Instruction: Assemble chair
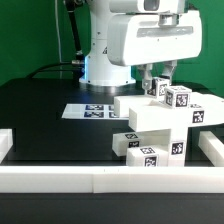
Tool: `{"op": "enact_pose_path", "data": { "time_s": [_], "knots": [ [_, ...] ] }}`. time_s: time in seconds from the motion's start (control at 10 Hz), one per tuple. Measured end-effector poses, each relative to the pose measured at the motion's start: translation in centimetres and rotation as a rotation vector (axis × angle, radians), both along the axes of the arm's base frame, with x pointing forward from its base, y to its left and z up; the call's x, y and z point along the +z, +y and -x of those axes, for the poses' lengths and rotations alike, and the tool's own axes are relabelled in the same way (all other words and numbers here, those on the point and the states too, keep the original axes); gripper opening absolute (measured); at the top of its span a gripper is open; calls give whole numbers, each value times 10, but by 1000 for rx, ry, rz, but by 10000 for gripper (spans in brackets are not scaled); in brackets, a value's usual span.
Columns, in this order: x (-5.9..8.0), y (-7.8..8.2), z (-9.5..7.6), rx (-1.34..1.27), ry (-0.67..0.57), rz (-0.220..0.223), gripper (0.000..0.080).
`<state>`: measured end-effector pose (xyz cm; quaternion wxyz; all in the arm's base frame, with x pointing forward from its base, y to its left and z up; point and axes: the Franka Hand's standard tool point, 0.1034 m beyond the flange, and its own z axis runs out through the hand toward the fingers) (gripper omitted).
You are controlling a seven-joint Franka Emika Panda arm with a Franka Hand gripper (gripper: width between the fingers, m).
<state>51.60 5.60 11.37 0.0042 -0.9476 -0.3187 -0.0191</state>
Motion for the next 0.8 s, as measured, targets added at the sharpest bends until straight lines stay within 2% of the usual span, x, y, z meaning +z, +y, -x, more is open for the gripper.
{"op": "enact_pose_path", "data": {
  "time_s": [0.2,0.8],
  "knots": [
    [0,0,0,-40,1,-1,285],
    [0,0,0,-449,9,-17,287]
  ]
}}
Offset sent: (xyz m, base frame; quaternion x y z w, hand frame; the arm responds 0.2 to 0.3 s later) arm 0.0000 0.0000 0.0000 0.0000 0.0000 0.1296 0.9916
